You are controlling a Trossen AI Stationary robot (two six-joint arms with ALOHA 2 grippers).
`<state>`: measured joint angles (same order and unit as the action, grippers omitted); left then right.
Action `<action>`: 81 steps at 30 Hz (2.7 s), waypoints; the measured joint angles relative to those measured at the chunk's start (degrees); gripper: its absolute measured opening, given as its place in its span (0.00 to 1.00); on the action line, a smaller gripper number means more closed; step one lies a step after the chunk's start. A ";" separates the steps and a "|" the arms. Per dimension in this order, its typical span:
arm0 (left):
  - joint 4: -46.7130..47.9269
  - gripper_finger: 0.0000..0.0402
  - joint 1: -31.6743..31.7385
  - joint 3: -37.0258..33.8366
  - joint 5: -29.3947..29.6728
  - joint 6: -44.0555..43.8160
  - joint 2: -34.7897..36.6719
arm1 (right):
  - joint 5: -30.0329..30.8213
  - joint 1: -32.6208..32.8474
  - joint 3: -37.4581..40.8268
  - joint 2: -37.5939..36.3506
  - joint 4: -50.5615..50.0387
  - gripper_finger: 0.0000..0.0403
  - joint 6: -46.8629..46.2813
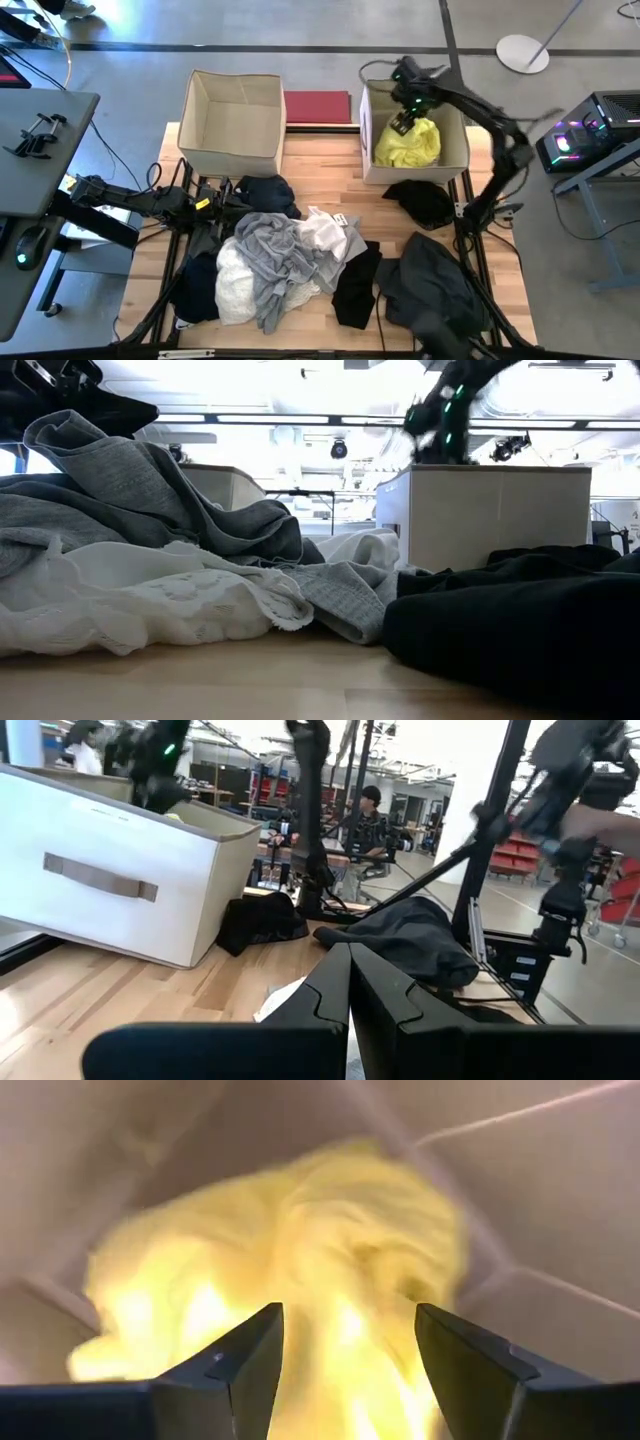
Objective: Sort clothes
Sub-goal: Put the yellow cloth into the right laundry organizer, then put the gray boxer into the left laundry organizer
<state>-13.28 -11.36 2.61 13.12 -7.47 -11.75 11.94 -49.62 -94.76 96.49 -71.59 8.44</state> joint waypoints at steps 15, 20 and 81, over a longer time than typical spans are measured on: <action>2.62 0.00 -0.02 7.13 13.96 5.68 -4.23 | -9.23 30.76 -0.02 -26.32 18.86 0.54 -7.87; 23.88 0.00 -0.02 21.04 20.30 2.43 -14.50 | 1.90 45.25 -0.02 -24.13 16.19 0.54 -8.99; 74.88 0.04 0.09 34.61 -21.09 -43.61 -78.34 | 4.13 65.67 37.53 -17.73 46.73 0.54 -22.48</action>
<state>61.60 -11.27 37.22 -7.97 -51.08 -90.09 16.08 16.05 -57.23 78.76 -24.86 -14.04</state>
